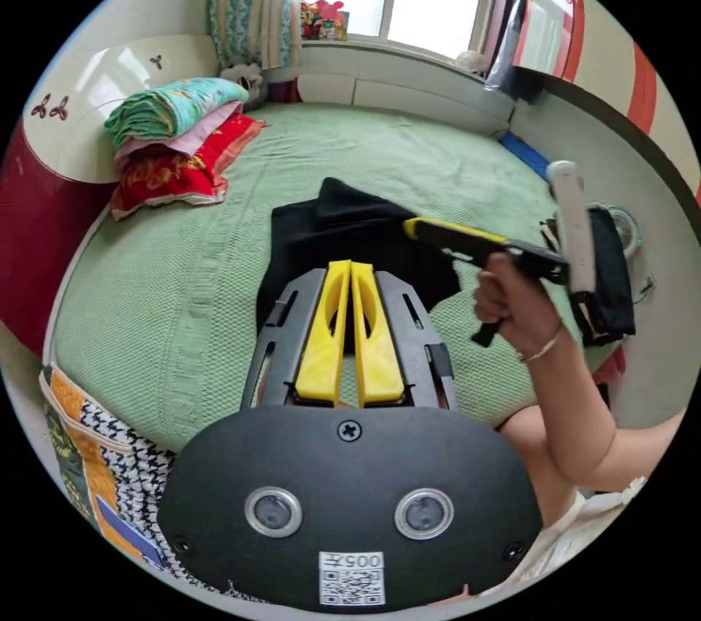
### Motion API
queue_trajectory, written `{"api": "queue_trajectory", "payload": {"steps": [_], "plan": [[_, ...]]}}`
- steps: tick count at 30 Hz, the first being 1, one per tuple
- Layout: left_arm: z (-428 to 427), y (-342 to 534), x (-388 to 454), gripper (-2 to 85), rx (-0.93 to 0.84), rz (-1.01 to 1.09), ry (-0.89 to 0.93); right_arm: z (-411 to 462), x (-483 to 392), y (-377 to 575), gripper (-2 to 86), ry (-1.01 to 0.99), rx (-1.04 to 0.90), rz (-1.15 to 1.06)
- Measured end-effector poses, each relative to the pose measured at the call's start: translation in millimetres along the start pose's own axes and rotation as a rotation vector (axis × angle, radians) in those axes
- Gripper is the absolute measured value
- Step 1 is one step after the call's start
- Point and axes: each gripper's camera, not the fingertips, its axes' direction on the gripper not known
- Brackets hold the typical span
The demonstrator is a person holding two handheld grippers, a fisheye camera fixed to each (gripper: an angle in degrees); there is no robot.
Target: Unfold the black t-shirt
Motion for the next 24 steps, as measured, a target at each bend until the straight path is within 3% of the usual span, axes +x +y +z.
{"api": "queue_trajectory", "payload": {"steps": [5, 9, 14, 16, 19, 21, 24], "plan": [[13.3, 3.1, 4.2, -0.6, -0.059, -0.037, -0.001, -69.4, 51.8, 17.7, 3.4, 0.238, 0.113, 0.186], [22.1, 4.8, 9.2, -0.5, -0.091, -0.045, 0.002, -97.7, 109.1, 38.3, 4.4, 0.417, 0.025, 0.408], [37.9, 8.4, 22.9, 0.3, -0.145, -0.034, -0.002, -103.5, 125.0, 41.9, 5.9, 0.556, -0.044, 0.387], [43.4, 10.0, 28.3, 1.1, -0.162, -0.017, 0.004, -114.2, 115.1, 44.4, 7.0, 0.519, 0.046, 0.303], [55.0, 13.7, 35.0, 2.8, -0.191, 0.001, 0.007, -116.8, 102.7, 45.6, 9.9, 0.280, 0.077, 0.138], [68.1, 17.5, 38.1, 3.6, -0.236, 0.018, 0.016, -98.7, 93.9, 44.4, 12.3, 0.043, -0.055, -0.020], [87.3, 27.3, 39.1, 4.0, -0.284, -0.002, 0.024, -72.5, 78.7, 46.9, 14.0, 0.046, -0.214, -0.149]]}}
